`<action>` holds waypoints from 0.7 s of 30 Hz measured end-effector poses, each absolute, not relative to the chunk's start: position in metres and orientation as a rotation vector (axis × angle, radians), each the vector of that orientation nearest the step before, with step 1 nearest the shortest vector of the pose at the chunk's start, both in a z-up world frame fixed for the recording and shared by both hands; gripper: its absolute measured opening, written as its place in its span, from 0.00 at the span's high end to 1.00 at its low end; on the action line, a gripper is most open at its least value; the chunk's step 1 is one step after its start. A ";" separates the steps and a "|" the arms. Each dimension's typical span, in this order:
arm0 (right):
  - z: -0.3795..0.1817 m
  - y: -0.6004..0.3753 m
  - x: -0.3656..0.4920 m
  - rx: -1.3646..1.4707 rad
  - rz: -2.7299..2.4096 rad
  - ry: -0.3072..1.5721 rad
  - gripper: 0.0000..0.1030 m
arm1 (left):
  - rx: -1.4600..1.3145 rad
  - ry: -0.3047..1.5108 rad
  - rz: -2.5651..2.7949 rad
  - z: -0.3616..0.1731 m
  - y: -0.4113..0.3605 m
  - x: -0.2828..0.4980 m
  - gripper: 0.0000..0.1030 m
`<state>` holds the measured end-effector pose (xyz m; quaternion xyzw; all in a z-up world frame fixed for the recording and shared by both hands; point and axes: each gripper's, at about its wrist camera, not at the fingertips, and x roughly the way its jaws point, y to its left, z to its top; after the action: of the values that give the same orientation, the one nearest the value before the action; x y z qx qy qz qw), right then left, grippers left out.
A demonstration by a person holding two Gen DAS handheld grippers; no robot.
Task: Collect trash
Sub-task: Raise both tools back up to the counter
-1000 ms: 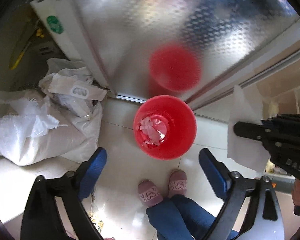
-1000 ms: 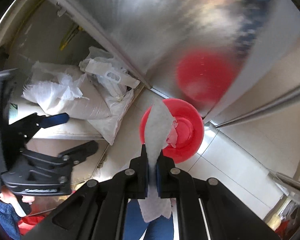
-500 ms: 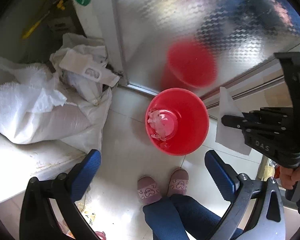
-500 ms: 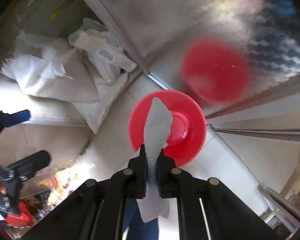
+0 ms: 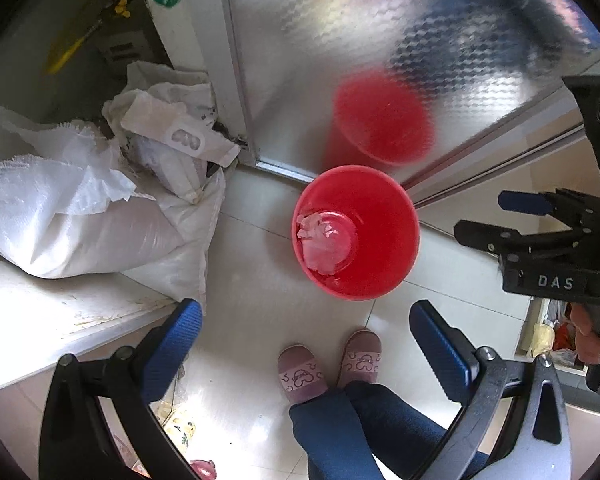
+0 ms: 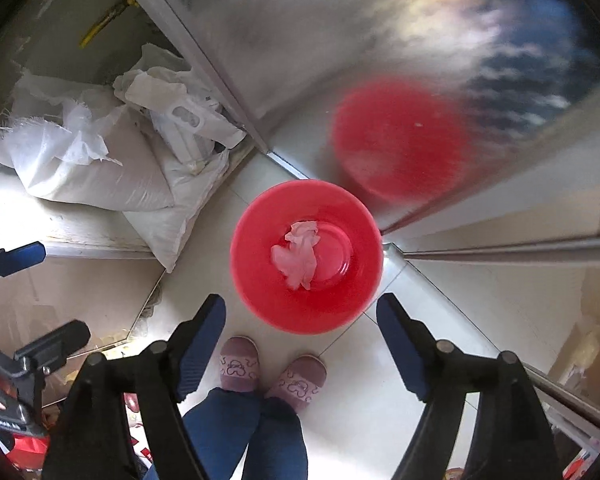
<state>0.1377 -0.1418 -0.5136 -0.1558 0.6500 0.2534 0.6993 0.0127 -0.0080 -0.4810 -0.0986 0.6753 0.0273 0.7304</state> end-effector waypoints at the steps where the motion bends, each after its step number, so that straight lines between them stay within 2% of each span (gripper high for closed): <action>1: -0.507 -0.144 0.135 -0.344 0.562 1.444 0.26 | -0.212 1.481 0.057 -0.476 -0.010 0.013 0.00; 3: -0.491 -0.146 0.130 -0.334 0.562 1.433 0.24 | -0.202 1.471 0.049 -0.460 -0.013 0.012 0.00; 8: -0.431 -0.149 0.114 -0.327 0.568 1.398 0.11 | -0.211 1.450 0.019 -0.410 -0.020 0.011 0.00; 13: -0.347 -0.162 0.100 -0.324 0.547 1.320 0.00 | -0.189 1.403 0.000 -0.334 -0.033 0.009 0.00; 21: -0.239 -0.197 0.090 -0.314 0.534 1.260 0.00 | -0.173 1.312 -0.073 -0.211 -0.059 0.017 0.00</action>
<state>0.0896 -0.1966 -0.2385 -0.1444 0.5796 0.2455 0.7635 0.0172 -0.0586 -0.2110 -0.0802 0.6090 -0.0338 0.7884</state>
